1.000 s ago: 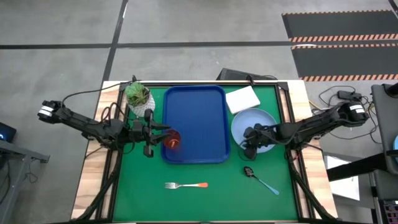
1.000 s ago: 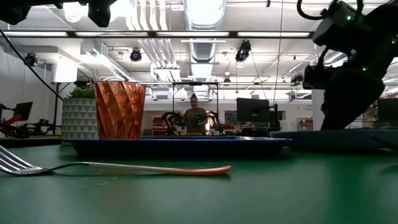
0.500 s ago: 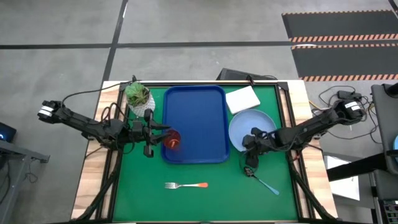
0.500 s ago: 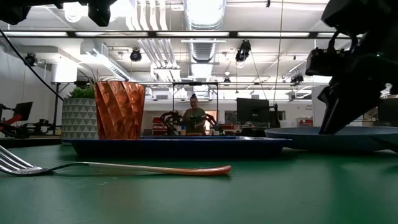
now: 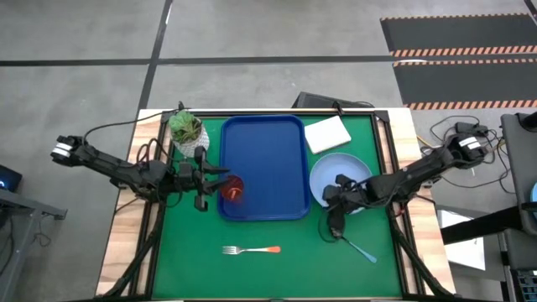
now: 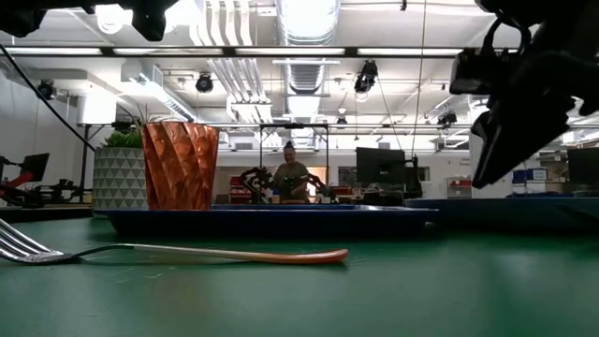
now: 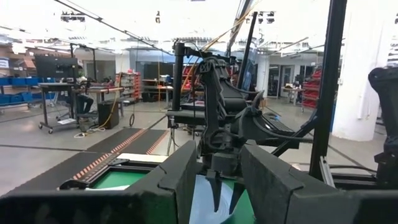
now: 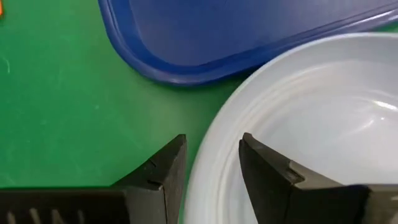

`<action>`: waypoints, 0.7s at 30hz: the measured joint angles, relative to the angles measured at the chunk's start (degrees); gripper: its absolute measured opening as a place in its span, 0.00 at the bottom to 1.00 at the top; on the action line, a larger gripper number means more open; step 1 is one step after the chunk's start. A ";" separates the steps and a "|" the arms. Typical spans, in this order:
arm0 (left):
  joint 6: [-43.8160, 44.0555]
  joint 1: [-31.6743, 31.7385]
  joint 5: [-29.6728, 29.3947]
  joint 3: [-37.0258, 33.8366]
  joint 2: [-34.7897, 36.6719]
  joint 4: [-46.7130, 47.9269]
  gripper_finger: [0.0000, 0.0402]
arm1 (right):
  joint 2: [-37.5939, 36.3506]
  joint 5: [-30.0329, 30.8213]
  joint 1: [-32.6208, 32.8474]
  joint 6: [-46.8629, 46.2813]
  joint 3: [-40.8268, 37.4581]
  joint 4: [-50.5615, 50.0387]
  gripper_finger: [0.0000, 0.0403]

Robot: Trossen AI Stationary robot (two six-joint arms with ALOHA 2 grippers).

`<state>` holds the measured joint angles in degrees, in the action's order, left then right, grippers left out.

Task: Pick and place plate/cup/fork/spoon on tray
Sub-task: Put the light blue plate on the blue tray to the right of the brown glass

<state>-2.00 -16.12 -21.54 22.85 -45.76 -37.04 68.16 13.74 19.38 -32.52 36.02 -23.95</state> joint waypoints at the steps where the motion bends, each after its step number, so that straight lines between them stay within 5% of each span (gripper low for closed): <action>1: 0.02 0.00 0.00 0.00 -0.02 0.11 0.27 | 0.63 0.00 0.40 -0.85 0.10 0.15 0.34; 13: -0.29 0.00 -0.10 0.00 0.02 -0.02 0.27 | 11.74 3.48 3.51 -8.24 0.25 0.19 0.33; 21: -0.26 0.00 -0.15 0.00 -0.82 -0.02 0.27 | 11.70 4.40 3.49 -10.38 0.30 -0.11 0.13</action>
<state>-2.26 -16.12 -21.69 22.85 -46.57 -37.06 79.86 18.14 22.88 -42.90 36.32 -24.05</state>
